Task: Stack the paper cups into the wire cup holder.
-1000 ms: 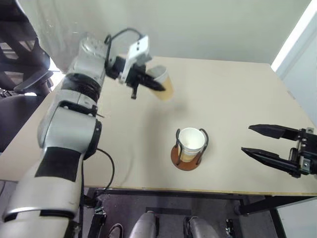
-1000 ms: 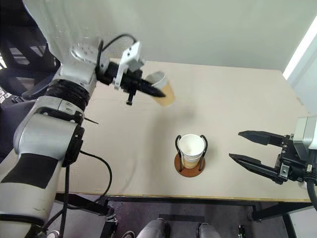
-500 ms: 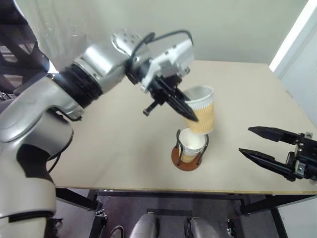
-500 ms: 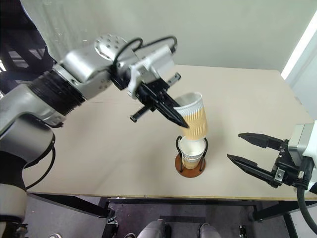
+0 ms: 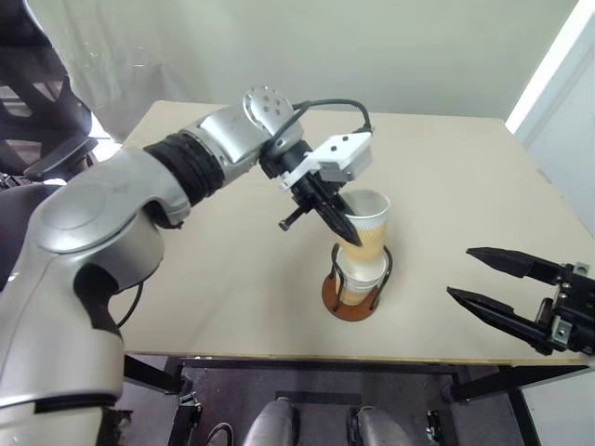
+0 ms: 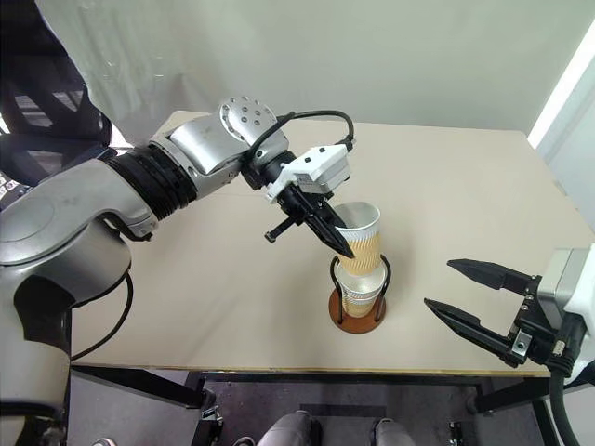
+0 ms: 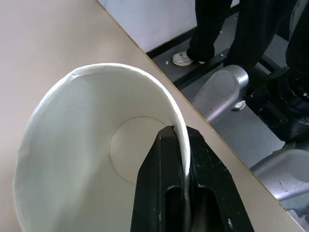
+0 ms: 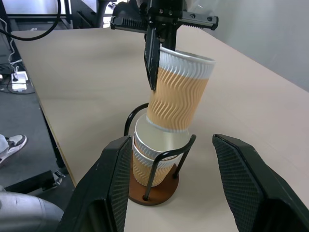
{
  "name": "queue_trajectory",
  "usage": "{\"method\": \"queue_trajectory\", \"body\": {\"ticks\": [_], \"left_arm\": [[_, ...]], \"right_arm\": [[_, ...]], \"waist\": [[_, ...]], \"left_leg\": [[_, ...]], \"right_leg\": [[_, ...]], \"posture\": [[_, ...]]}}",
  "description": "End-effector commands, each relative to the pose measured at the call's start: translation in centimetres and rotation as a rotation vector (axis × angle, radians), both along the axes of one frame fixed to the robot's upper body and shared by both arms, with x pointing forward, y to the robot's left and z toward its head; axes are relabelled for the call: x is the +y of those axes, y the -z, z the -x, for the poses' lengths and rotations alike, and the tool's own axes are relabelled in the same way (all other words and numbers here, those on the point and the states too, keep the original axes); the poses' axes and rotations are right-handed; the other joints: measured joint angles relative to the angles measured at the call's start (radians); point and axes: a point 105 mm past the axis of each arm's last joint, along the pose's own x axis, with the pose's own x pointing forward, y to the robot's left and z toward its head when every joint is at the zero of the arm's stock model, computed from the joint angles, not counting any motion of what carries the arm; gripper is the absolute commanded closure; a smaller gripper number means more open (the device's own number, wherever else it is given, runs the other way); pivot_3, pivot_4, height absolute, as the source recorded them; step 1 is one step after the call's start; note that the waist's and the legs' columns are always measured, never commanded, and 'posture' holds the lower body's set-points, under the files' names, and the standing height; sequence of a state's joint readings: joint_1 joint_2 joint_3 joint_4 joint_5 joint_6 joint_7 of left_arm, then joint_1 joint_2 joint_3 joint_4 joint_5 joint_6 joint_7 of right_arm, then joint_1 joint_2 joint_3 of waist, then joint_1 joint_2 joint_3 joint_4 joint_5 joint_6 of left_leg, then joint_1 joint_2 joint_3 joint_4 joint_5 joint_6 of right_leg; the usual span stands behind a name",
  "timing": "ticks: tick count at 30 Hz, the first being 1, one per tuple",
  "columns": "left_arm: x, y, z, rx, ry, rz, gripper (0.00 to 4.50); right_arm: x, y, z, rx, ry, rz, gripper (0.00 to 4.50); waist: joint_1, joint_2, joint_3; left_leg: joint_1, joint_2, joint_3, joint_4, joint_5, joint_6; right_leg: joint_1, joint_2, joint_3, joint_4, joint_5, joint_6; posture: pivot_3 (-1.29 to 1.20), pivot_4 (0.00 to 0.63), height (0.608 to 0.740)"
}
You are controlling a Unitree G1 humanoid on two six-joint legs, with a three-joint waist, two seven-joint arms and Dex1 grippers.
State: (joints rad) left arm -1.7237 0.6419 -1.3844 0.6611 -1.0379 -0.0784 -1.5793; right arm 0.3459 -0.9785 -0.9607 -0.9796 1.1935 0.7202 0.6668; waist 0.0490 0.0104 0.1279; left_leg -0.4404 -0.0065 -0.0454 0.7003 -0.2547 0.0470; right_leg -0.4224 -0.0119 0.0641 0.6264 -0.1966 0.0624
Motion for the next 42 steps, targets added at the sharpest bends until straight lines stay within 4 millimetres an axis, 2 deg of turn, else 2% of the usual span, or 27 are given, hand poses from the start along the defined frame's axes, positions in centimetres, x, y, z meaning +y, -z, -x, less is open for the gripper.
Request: {"method": "queue_trajectory", "body": {"ticks": [1, 20, 23, 30, 35, 39, 42], "left_arm": [[-0.4, -1.2, 0.9, -0.018, 0.065, 0.001, 4.46], [-0.2, -0.3, 1.4, 0.017, 0.078, -0.032, 4.46], [-0.2, -0.2, 1.1, 0.01, 0.071, -0.033, 3.84], [-0.6, -0.3, 0.7, -0.004, 0.068, -0.008, 1.51], [-1.3, -1.4, 0.1, -0.034, 0.06, 0.071, 1.51], [-1.4, -5.5, -0.6, -0.016, -0.015, 0.267, 1.51], [0.0, -7.8, -1.5, 0.025, -0.103, 0.404, 1.51]], "right_arm": [[-0.1, -0.8, 0.2, -0.052, 0.011, 0.002, 1.78], [0.0, -1.1, 0.0, -0.055, 0.015, 0.005, 1.78], [0.1, -1.1, 0.0, -0.055, 0.016, 0.005, 1.78], [0.1, -1.0, -0.1, -0.053, 0.017, 0.004, 1.78], [0.1, -1.0, -0.2, -0.05, 0.017, 0.005, 1.78], [-0.1, -1.1, -0.5, -0.044, -0.001, 0.006, 1.78], [-0.5, -0.9, -1.3, -0.033, -0.01, 0.013, 1.78]], "waist": [[0.0, 0.0, 0.0], [0.0, 0.0, 0.0], [0.0, 0.0, 0.0], [0.0, 0.0, 0.0], [0.002, 0.0, 0.0], [0.001, 0.0, 0.0], [0.0, 0.0, 0.0]], "left_leg": [[0.0, 0.0, 0.0, 0.0, 0.0, 0.0], [0.0, 0.0, 0.001, 0.0, -0.003, -0.007], [0.0, 0.0, 0.001, 0.0, -0.004, -0.006], [0.0, 0.0, 0.001, 0.0, -0.006, -0.002], [0.0, 0.0, 0.001, 0.0, -0.006, -0.002], [0.0, 0.0, 0.001, 0.0, -0.006, -0.002], [0.001, 0.0, 0.002, -0.001, -0.006, -0.003]], "right_leg": [[0.0, 0.0, 0.0, 0.0, -0.001, 0.0], [0.0, -0.001, 0.0, 0.0, -0.005, 0.002], [0.0, -0.001, 0.0, 0.0, -0.005, 0.002], [0.001, -0.001, 0.0, 0.0, -0.005, 0.002], [0.001, -0.001, 0.0, 0.0, -0.005, 0.003], [0.001, -0.001, 0.0, 0.0, -0.006, 0.003], [0.001, -0.001, 0.0, 0.0, -0.006, 0.003]], "posture": [[0.0, 0.15, 0.74], [0.0, 0.15, 0.74], [0.0, 0.15, 0.74], [0.0, 0.15, 0.74], [0.0, 0.15, 0.74], [0.0, 0.15, 0.74], [0.0, 0.15, 0.74]]}}
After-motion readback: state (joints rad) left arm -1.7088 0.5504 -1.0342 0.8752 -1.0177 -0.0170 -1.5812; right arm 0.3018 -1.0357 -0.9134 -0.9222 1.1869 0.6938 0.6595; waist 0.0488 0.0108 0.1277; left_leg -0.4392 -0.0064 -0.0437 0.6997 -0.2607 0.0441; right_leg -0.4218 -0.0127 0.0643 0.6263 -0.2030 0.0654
